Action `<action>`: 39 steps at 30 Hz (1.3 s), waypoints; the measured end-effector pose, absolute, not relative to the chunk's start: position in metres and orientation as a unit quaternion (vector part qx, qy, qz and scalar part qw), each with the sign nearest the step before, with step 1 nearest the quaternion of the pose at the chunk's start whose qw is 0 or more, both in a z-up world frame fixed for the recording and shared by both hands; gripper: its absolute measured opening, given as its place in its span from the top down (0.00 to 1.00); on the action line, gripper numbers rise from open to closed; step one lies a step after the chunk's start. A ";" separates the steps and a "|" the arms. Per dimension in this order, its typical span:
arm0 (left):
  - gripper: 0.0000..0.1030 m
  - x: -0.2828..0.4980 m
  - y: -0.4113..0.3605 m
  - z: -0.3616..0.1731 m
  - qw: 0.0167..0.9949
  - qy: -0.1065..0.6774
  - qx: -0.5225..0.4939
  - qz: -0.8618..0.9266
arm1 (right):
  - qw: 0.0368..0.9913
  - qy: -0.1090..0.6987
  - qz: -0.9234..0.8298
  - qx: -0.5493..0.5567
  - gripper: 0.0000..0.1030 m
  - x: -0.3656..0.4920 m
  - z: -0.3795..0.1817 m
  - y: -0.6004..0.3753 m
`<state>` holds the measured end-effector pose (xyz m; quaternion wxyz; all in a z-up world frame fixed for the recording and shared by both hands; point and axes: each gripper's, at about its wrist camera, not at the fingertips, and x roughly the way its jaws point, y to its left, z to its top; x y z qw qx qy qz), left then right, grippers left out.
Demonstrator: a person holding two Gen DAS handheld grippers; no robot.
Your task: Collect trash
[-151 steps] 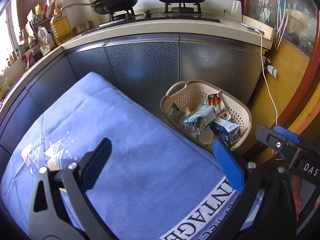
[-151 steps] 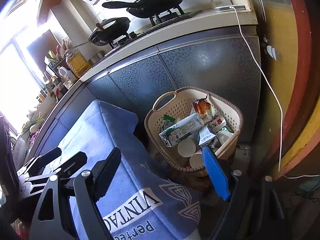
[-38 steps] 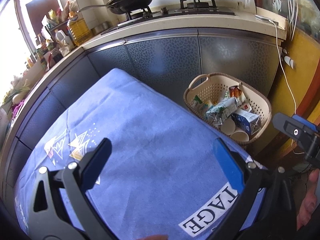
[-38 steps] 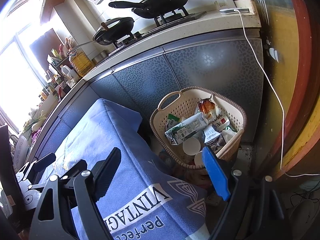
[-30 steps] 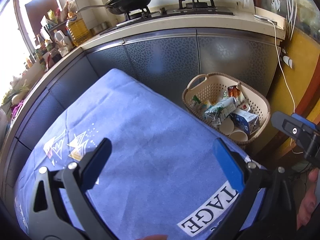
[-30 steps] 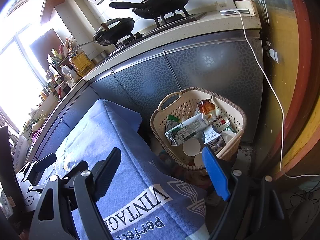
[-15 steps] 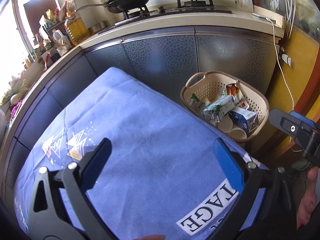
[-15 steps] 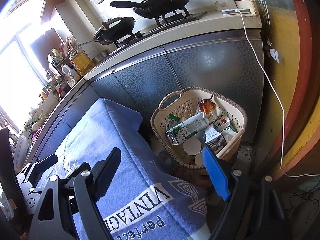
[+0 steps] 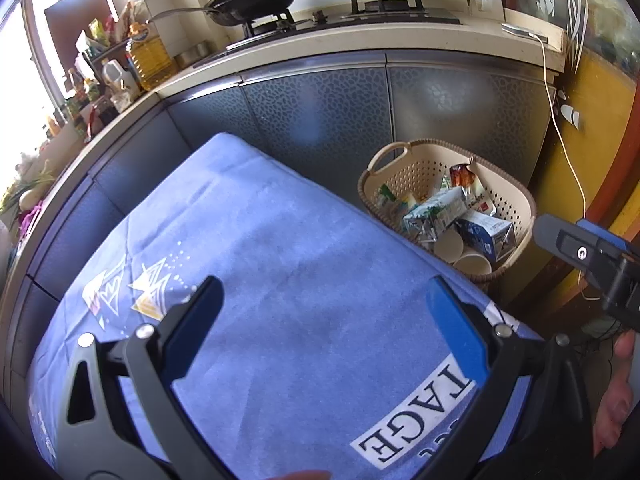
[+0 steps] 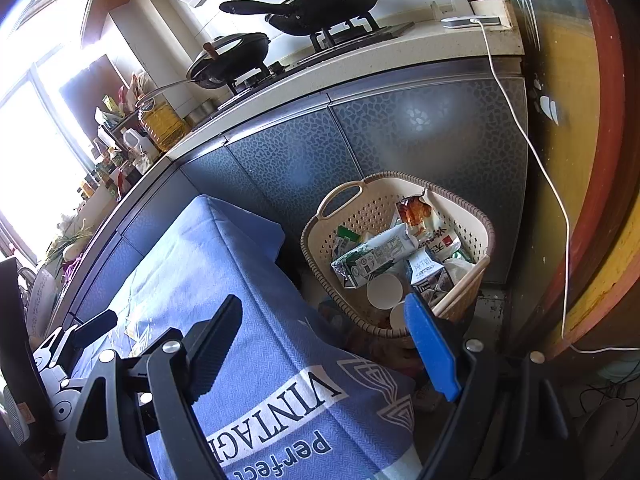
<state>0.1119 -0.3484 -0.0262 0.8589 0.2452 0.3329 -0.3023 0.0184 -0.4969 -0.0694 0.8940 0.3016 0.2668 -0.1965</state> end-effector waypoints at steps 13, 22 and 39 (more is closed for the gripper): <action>0.06 0.110 -0.349 -0.028 0.857 0.337 0.246 -0.303 | 0.894 0.267 -0.197 0.301 0.20 0.019 -0.070 -0.495; 0.06 0.111 -0.347 -0.031 0.854 0.343 0.239 -0.310 | 0.895 0.269 -0.196 0.297 0.20 0.022 -0.070 -0.493; 0.06 0.108 -0.341 -0.016 0.865 0.322 0.211 -0.322 | 0.902 0.250 -0.209 0.283 0.20 0.016 -0.059 -0.491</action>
